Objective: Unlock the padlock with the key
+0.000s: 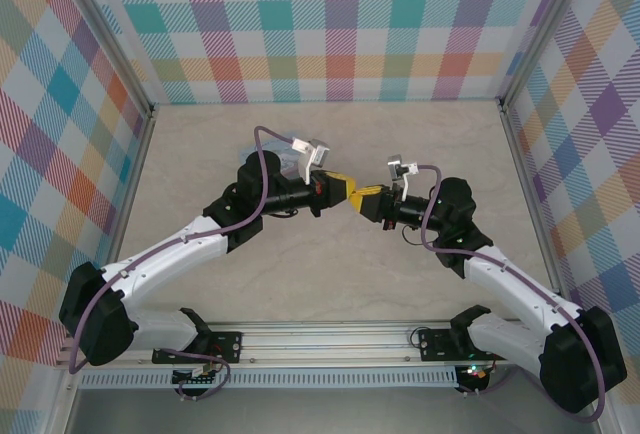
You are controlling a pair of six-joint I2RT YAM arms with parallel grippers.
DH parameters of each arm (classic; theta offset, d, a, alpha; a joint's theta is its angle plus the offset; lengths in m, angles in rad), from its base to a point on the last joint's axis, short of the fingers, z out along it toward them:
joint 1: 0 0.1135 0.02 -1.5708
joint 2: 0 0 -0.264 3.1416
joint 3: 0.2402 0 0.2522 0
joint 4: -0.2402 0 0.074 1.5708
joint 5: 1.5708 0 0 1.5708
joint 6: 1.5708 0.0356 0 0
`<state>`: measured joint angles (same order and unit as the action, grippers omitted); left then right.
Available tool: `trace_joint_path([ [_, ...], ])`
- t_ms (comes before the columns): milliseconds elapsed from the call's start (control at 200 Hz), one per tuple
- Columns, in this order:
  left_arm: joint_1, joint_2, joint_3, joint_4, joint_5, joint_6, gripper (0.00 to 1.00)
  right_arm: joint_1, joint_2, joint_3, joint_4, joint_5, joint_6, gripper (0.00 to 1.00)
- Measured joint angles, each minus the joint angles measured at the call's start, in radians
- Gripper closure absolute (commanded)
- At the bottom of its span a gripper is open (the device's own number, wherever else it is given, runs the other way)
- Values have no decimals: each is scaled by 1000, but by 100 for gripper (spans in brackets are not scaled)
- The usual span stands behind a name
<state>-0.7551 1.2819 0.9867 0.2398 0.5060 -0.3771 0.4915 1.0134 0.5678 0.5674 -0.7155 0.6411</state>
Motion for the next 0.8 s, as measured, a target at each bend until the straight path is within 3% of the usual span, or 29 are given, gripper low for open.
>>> trace_joint_path([
  [260,0,2,0,2,2,0,100,0,0,0,0,1,6,86],
  [570,0,2,0,2,1,1,100,0,0,0,-9,8,6,98],
  [650,0,2,0,1,-2,5,83,0,-1,1,-16,11,1,100],
  [725,0,2,0,-3,-6,6,74,1,-7,1,-37,16,-10,100],
  [800,0,0,0,-4,-22,8,52,2,-17,2,-76,27,-27,100],
])
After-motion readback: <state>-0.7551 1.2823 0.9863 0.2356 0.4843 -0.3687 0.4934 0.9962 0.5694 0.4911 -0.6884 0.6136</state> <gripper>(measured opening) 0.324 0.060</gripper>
